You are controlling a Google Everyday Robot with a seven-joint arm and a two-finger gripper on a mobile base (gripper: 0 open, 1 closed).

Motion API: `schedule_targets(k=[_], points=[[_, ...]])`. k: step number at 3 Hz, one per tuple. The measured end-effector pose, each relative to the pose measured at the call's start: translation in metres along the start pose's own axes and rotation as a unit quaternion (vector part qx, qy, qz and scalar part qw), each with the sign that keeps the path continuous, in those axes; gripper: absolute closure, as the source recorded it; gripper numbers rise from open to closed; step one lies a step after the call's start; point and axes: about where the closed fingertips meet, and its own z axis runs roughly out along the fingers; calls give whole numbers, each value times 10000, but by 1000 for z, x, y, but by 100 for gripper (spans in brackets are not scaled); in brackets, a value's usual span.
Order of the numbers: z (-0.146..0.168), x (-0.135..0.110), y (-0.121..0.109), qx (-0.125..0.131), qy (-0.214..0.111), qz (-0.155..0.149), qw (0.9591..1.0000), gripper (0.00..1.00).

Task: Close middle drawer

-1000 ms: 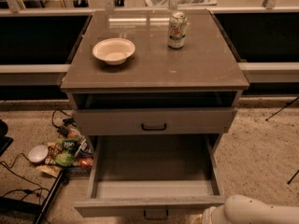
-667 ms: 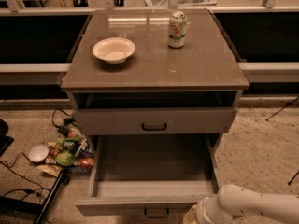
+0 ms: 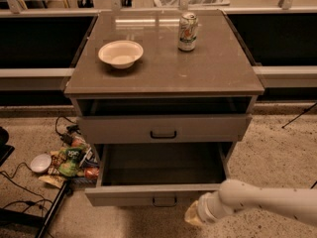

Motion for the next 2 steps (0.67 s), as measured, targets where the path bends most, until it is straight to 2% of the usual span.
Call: schedule_targets(k=[1,2], points=[[18,-30,-45,-15,-94,-182,9998,100],[18,-30,-45,-15,-94,-182,9998,100]])
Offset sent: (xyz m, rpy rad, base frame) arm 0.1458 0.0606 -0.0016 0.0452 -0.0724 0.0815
